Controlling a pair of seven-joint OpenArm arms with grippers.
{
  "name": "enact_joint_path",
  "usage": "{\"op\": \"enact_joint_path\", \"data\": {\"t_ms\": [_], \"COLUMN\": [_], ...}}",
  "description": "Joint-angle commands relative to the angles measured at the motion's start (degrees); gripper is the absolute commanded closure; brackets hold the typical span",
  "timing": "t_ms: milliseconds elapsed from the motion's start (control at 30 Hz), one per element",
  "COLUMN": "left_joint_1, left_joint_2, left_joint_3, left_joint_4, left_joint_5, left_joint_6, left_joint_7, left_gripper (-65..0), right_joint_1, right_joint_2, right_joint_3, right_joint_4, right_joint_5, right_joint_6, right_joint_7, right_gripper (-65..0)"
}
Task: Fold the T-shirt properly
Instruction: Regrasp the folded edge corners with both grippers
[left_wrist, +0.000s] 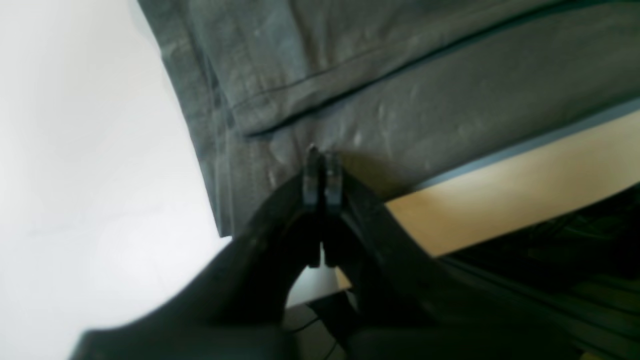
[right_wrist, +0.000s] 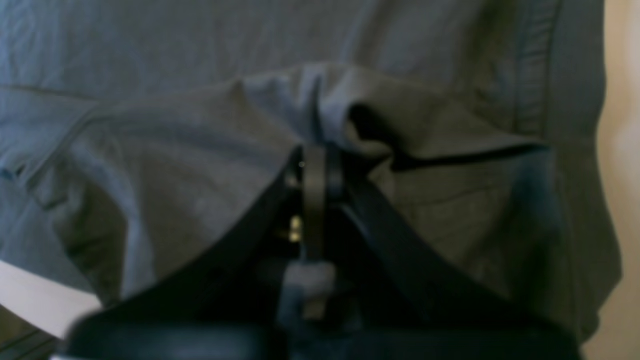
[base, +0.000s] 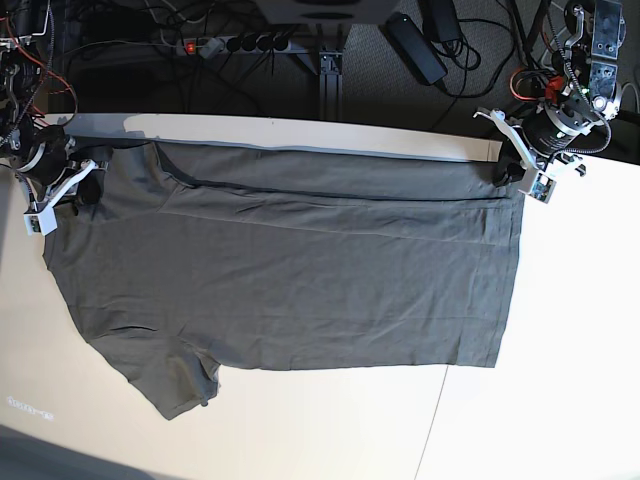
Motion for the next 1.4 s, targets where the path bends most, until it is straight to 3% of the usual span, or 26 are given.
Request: {"op": "enact_joint_path", "data": {"t_ms": [0, 67, 133, 267, 367, 533, 733, 1033, 1233, 1367], "left_joint_1": [0.74, 0.57, 0.22, -1.75, -2.69, -10.01, -24.79, -45.59, -54.21, -56.46], "left_joint_2": [-0.5, -0.5, -0.52, -1.79, -4.46, -6.88, -6.8, -3.1, 0.02, 1.77], "left_joint_3": [-0.24, -1.57, -3.82, -9.62, -13.33, -14.43, -10.27, 1.22, 1.75, 1.75], "left_joint_4": [0.24, 2.08, 4.81, 11.45, 14.64, 12.2, -5.14, -37.51, -56.33, -61.57], "left_joint_5": [1.95, 1.92, 1.92, 0.66, -5.14, -10.71, -13.42, -14.8, -16.79, -18.08], "left_joint_6": [0.46, 0.98, 2.4, 2.58, 2.62, 2.36, 2.34, 2.14, -0.46, -1.75], "left_joint_7": [3.89, 3.91, 4.07, 6.12, 5.84, 2.99, 0.59, -0.13, 0.59, 1.7], "left_gripper": [-7.9, -18.4, -24.2, -24.4, -24.4, -24.6, -36.4, -36.4, -36.4, -36.4], "right_joint_1": [-0.79, -0.79, -0.63, -0.66, -0.66, -0.63, -0.63, -0.63, -0.68, -0.66], "right_joint_2": [0.79, 0.79, 0.76, 0.72, 0.63, 0.63, 0.66, 0.66, 0.66, 0.66], "right_joint_3": [-0.07, -0.07, -0.07, -0.07, -0.07, -0.07, -0.07, -0.07, -0.07, -0.07], "right_joint_4": [0.11, 0.46, 0.52, 0.52, 0.5, 0.5, 0.5, 0.5, 0.5, 0.5], "right_joint_5": [-2.32, -2.32, -2.32, -2.51, -2.58, -2.73, -4.13, -4.48, -4.52, -4.68], "right_joint_6": [1.77, 1.77, 1.77, 1.77, 1.79, 1.79, 1.79, 1.81, 1.99, 1.97], "right_joint_7": [-4.5, -4.48, -4.39, -3.17, -3.21, -2.99, -2.99, -3.02, -3.08, -3.06], "right_gripper": [0.0, 0.0, 0.0, 0.0, 0.0, 0.0, 0.0, 0.0, 0.0, 0.0]}}
